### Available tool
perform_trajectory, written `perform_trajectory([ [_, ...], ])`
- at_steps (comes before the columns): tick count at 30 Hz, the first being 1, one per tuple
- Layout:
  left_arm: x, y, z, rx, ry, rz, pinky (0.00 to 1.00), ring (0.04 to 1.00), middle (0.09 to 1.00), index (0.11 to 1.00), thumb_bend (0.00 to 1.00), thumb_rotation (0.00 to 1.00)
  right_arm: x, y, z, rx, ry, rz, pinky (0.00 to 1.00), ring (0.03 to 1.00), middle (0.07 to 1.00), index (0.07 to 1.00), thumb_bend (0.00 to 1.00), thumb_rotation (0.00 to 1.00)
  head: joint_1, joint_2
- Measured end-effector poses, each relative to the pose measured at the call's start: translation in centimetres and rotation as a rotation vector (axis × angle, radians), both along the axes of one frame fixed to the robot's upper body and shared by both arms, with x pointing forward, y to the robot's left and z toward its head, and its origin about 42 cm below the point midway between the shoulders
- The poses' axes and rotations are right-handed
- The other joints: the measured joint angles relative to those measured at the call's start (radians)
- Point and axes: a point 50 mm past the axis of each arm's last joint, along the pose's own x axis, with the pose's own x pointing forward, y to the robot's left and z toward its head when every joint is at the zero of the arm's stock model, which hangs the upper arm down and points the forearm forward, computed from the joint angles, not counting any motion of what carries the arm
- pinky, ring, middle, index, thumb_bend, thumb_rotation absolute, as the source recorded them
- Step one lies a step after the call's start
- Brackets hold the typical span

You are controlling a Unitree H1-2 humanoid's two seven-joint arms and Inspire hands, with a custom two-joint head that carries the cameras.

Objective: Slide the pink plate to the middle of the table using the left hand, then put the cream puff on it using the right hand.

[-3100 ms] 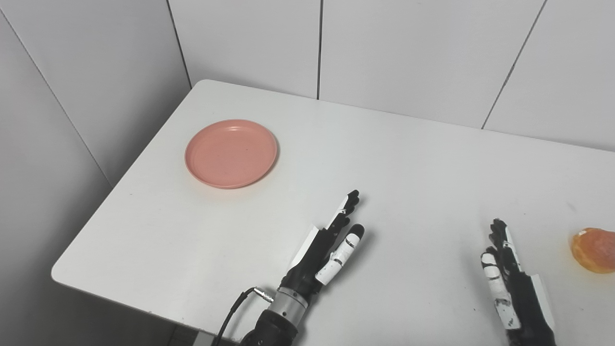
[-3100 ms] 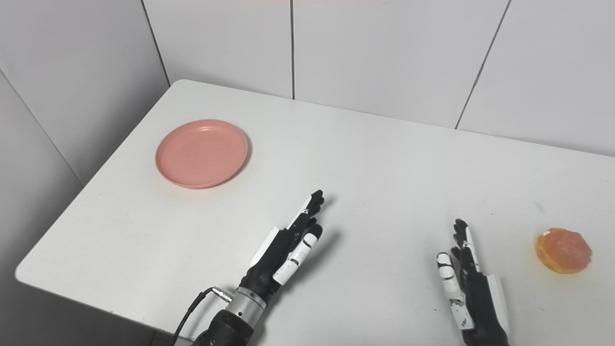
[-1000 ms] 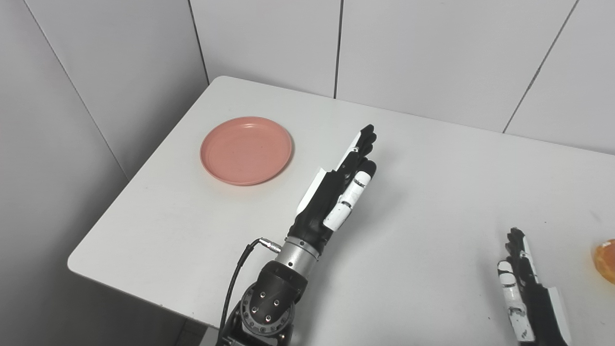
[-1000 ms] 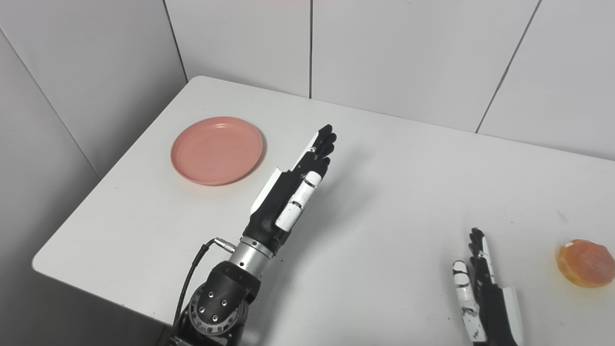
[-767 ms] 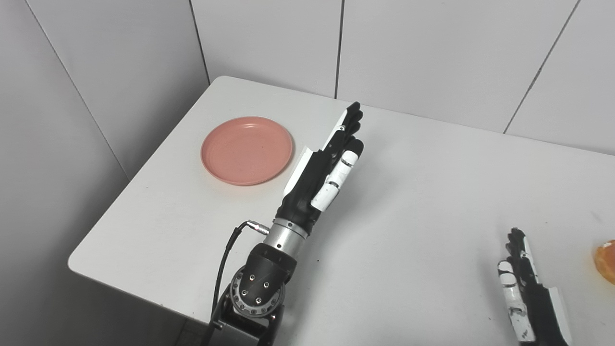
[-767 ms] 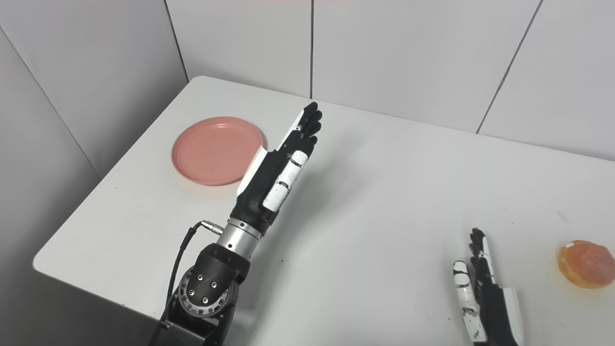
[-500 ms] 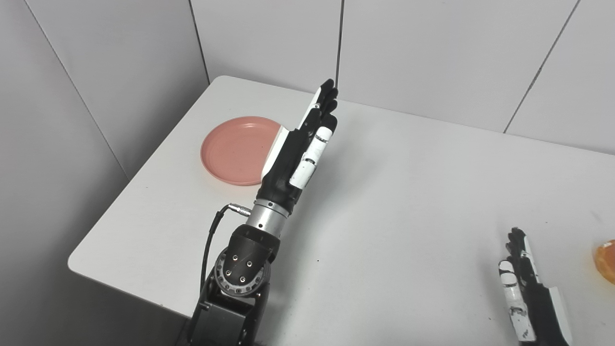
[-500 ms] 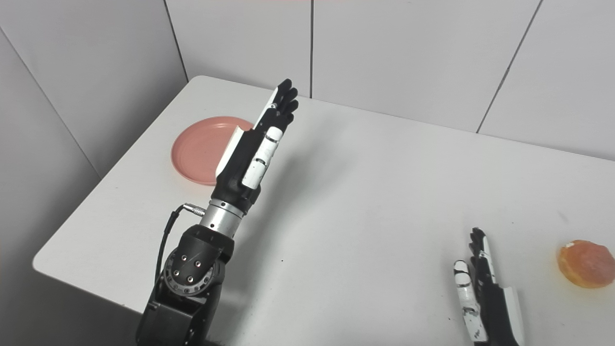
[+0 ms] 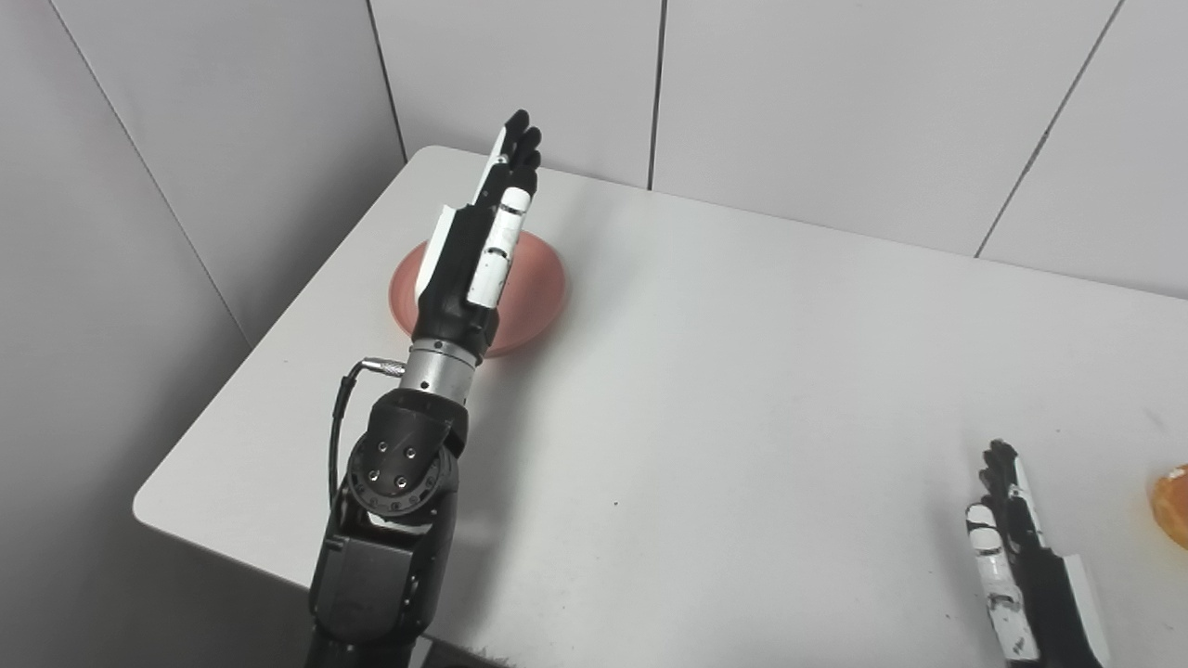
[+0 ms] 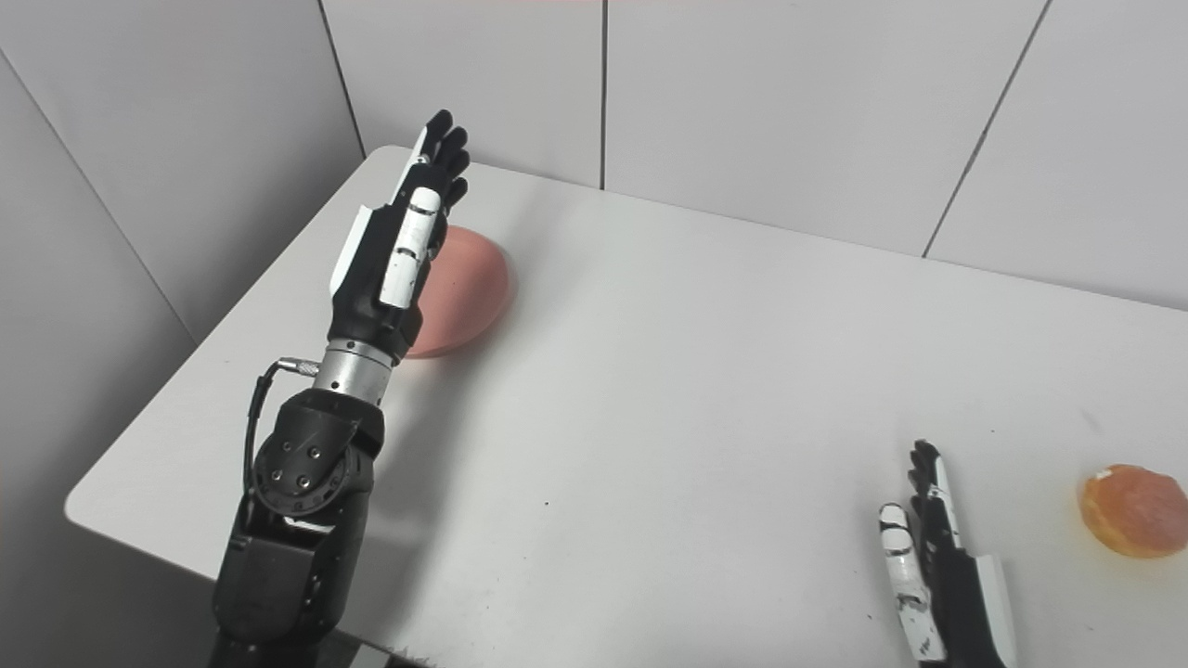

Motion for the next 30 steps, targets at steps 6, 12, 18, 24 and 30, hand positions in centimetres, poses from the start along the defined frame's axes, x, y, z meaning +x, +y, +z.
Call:
perform_trajectory([
  [6,0.4,1.7,1.2,-0.002,-0.001,0.049,1.0,1.0,1.0,1.0,0.45,1.0,0.1,0.0,0.0,0.005,0.001,0.004,1.0,1.0,1.0,1.0,0.02,1.0,0.006,0.003],
  [12,0.6,4.3,2.0,0.004,-0.011,0.12,0.94,1.0,1.0,1.0,0.43,1.0,0.1,0.0,0.0,0.001,0.0,0.004,1.0,1.0,1.0,1.0,0.04,1.0,0.011,0.008],
  [18,1.4,7.2,2.3,-0.021,0.001,0.156,0.99,1.0,1.0,1.0,0.42,1.0,0.1,-0.2,0.0,-0.007,-0.001,0.003,1.0,1.0,1.0,1.0,0.04,1.0,0.015,0.012],
  [24,2.0,9.3,1.7,-0.041,0.038,0.188,0.99,0.998,0.996,0.981,0.43,1.0,0.2,-0.3,0.1,-0.002,0.0,0.007,1.0,1.0,1.0,1.0,0.02,1.0,0.017,0.015],
  [30,2.3,11.2,1.7,-0.058,0.049,0.203,1.0,1.0,0.996,0.986,0.43,1.0,0.2,-0.3,0.1,0.008,0.001,0.007,1.0,1.0,1.0,1.0,0.01,1.0,0.021,0.021],
])
